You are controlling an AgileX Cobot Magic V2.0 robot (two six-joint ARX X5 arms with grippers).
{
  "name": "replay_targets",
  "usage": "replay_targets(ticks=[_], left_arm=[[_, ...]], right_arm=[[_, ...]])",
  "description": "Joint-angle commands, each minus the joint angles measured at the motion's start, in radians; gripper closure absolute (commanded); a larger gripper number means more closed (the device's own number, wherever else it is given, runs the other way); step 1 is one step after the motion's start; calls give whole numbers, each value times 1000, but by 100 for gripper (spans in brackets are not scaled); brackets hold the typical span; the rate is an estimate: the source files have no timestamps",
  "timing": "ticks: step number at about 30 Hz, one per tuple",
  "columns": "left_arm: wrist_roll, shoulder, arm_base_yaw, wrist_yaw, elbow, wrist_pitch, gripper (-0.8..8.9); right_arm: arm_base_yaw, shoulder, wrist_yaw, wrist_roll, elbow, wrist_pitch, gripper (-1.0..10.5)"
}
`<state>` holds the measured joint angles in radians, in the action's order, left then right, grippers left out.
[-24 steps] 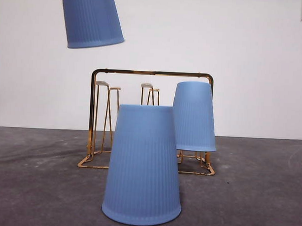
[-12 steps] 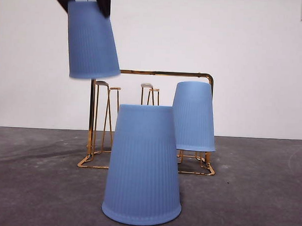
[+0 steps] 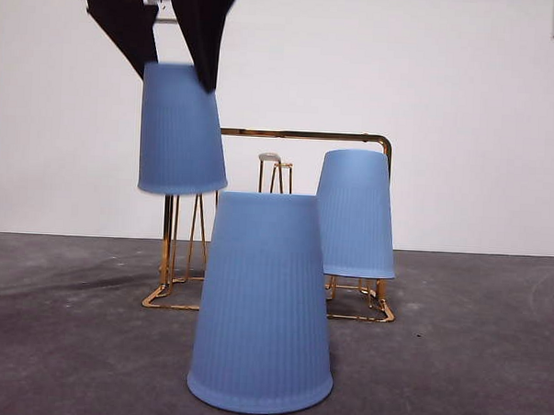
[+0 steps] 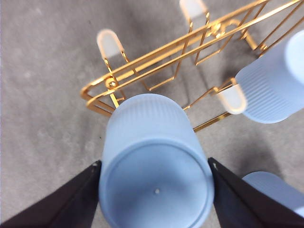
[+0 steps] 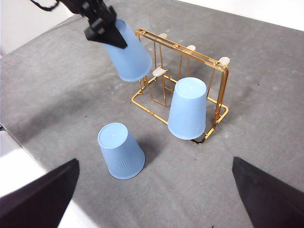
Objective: Pick the top cup and place it on cupholder, pick up the mid cup and place it on cupholder, last pick the bottom cup and place it on cupholder.
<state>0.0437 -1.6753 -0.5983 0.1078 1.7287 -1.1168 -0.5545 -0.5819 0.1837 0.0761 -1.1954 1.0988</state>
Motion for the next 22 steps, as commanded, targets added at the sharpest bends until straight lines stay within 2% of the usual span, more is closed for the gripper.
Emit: replay_targets(ticks=[1,22], left_arm=[[-11,-51,-3,0,26,10,544],[-36,-209,2,0,26,43,532]], right_arm=[[-6,-3,3,10,-11,-10,432],[-6,-3,1,18,-11,-8,432]])
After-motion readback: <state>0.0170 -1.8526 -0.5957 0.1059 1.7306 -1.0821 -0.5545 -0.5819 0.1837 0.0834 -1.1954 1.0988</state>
